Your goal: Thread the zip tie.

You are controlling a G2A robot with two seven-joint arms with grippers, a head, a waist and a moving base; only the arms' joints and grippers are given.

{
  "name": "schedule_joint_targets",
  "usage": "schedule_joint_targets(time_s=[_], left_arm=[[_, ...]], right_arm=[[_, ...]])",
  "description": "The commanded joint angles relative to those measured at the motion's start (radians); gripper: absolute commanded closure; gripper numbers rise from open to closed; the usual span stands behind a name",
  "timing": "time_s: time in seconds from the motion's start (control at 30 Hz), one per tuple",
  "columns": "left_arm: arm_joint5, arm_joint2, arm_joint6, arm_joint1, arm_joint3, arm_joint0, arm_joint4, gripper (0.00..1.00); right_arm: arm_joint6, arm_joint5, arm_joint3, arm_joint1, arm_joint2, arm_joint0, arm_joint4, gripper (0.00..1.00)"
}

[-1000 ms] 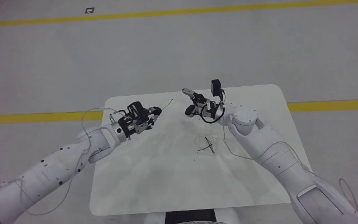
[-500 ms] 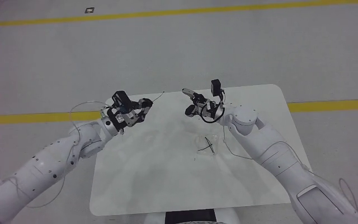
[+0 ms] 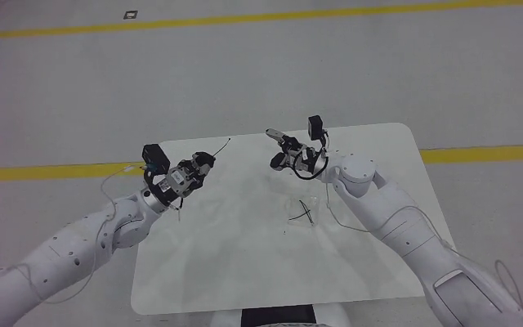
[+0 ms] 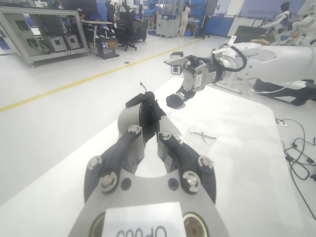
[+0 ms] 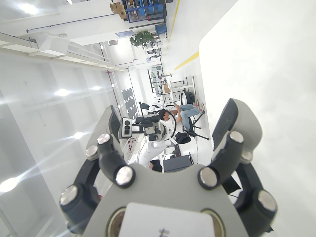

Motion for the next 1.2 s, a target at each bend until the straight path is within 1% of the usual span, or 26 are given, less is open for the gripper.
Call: schedule_joint_targets(time_s=[0.0, 0.07, 0.13, 0.4, 0.47, 0.5, 0.57, 0.63, 0.73, 0.8, 0.93, 1.03, 1.07, 1.13, 1.17], left_arm=[[0.000, 0.024, 0.036, 0.003, -0.008, -0.003, -0.008, 1.00], [0.000, 0.024, 0.069, 0.006, -0.007, 0.013, -0.030, 1.00], [0.000, 0.024, 0.082, 0.007, -0.003, 0.018, -0.033, 1.00], [0.001, 0.023, 0.079, 0.007, -0.002, 0.019, -0.035, 1.00], [0.000, 0.010, 0.069, 0.003, 0.012, 0.025, -0.082, 1.00], [0.000, -0.002, 0.064, 0.000, 0.032, 0.023, -0.088, 1.00], [0.000, -0.015, 0.077, -0.005, 0.034, 0.023, -0.112, 1.00], [0.000, -0.027, 0.080, -0.012, 0.049, 0.021, -0.120, 1.00], [0.000, -0.037, 0.088, -0.027, 0.056, 0.018, -0.153, 1.00], [0.000, -0.038, 0.094, -0.038, 0.048, 0.018, -0.193, 1.00], [0.000, -0.036, 0.074, -0.058, 0.050, 0.002, -0.279, 1.00], [0.000, -0.032, 0.053, -0.066, 0.052, -0.011, -0.339, 1.00], [0.000, -0.031, 0.036, -0.068, 0.042, -0.016, -0.374, 1.00], [0.000, -0.034, 0.031, -0.071, 0.037, -0.020, -0.424, 1.00], [0.000, -0.037, 0.019, -0.072, 0.024, -0.023, -0.466, 1.00]], right_arm=[[0.000, 0.000, 0.000, 0.000, 0.000, 0.000, 0.000, 0.00], [0.000, 0.000, 0.000, 0.000, 0.000, 0.000, 0.000, 0.00], [0.000, 0.000, 0.000, 0.000, 0.000, 0.000, 0.000, 0.00], [0.000, 0.000, 0.000, 0.000, 0.000, 0.000, 0.000, 0.00], [0.000, 0.000, 0.000, 0.000, 0.000, 0.000, 0.000, 0.00], [0.000, 0.000, 0.000, 0.000, 0.000, 0.000, 0.000, 0.00], [0.000, 0.000, 0.000, 0.000, 0.000, 0.000, 0.000, 0.00], [0.000, 0.000, 0.000, 0.000, 0.000, 0.000, 0.000, 0.00], [0.000, 0.000, 0.000, 0.000, 0.000, 0.000, 0.000, 0.00], [0.000, 0.000, 0.000, 0.000, 0.000, 0.000, 0.000, 0.00], [0.000, 0.000, 0.000, 0.000, 0.000, 0.000, 0.000, 0.00], [0.000, 0.000, 0.000, 0.000, 0.000, 0.000, 0.000, 0.00], [0.000, 0.000, 0.000, 0.000, 0.000, 0.000, 0.000, 0.00], [0.000, 0.000, 0.000, 0.000, 0.000, 0.000, 0.000, 0.00], [0.000, 0.000, 0.000, 0.000, 0.000, 0.000, 0.000, 0.00]])
